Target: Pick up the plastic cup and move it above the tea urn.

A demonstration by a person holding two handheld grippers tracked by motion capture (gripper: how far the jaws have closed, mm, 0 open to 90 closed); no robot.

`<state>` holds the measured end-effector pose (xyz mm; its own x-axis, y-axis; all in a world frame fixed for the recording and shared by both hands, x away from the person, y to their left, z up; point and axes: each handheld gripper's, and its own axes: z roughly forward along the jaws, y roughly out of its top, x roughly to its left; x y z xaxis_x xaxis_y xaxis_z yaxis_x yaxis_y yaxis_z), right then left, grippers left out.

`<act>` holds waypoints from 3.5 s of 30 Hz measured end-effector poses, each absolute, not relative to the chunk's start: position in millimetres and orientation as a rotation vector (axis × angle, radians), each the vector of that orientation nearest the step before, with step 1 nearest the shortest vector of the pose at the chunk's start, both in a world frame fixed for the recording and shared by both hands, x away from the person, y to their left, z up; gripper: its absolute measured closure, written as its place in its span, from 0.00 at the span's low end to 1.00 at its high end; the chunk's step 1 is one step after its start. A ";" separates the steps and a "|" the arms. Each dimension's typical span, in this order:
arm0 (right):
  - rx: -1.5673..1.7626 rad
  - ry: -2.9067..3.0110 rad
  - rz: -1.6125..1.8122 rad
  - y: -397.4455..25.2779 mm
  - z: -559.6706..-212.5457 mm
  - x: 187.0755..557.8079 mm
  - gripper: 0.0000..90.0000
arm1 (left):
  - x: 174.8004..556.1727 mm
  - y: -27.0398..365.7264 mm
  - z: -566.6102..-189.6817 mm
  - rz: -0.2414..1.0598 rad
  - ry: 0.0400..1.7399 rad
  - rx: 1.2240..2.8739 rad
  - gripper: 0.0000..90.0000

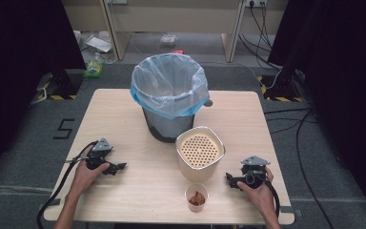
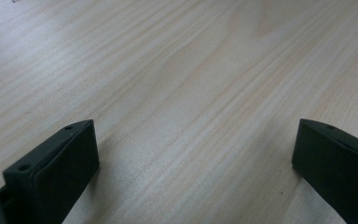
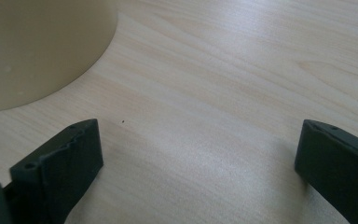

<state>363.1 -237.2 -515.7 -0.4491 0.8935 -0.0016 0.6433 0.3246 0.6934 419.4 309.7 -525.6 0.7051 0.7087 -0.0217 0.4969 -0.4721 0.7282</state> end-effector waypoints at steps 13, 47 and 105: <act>1.360 2.186 0.992 -237.1 -495.5 339.1 0.22 | 419.3 309.7 -525.6 0.367 0.914 2.170 0.00; 1.203 2.230 1.207 -171.0 -431.0 264.5 0.45 | 419.3 309.6 -525.5 0.367 0.915 2.170 0.00; 0.999 2.268 1.106 -219.4 -427.8 273.2 0.96 | 419.3 309.7 -525.5 0.367 0.915 2.170 0.00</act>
<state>273.2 -219.4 -427.8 -0.6509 0.7568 -0.0599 0.4186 0.4236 0.8034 419.3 309.7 -525.5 0.7048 0.7090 -0.0221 0.4972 -0.4716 0.7283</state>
